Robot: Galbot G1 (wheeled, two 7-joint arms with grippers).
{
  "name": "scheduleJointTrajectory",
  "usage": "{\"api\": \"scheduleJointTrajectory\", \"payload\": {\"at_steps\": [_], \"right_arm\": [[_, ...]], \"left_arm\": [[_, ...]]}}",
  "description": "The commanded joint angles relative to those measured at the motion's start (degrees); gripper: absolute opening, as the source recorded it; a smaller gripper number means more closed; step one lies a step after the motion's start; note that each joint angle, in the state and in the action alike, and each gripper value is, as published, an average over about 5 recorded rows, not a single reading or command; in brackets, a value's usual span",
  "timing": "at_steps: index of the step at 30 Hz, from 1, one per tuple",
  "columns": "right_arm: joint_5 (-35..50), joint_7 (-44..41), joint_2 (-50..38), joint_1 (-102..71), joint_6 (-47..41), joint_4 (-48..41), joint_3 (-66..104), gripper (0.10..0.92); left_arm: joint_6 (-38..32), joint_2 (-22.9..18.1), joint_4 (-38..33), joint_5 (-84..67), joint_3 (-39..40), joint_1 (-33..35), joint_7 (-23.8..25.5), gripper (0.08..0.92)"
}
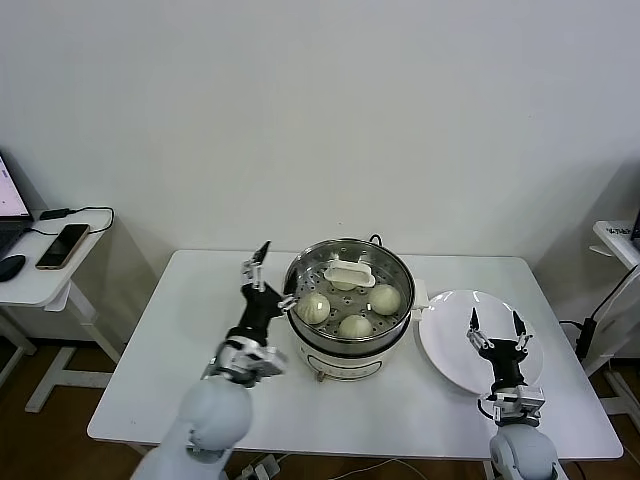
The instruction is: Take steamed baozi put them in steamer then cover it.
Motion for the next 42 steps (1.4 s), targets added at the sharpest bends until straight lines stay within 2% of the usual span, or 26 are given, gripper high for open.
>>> {"api": "scheduleJointTrajectory", "payload": {"at_steps": [1,9,14,42], "right_arm": [[6.1,-1.9,-0.2,-2.2,-4.5,4.0,0.3,0.823],[6.1,-2.3,-0.2,-3.3,-4.0,4.1,0.6,0.823],[5.8,-2.3,0.2,-3.4,-3.7,3.5,0.4,0.823],[4.3,-2.3,1.4,-3.1,-4.9,4.2,0.6,0.823]], "left_arm": [[-22.3,2.6,10.2,-46.6,-16.5,5.5,-5.6,0.823],[-30.3,0.6,11.2,-47.2,-17.3,9.3,-0.7,0.823],[-33.8,0.3,12.5,-46.1,-16.6,10.2,-0.1,0.823],[-35.6,0.3,13.1,-43.4,-15.6,11.3,0.5,0.823]]}}
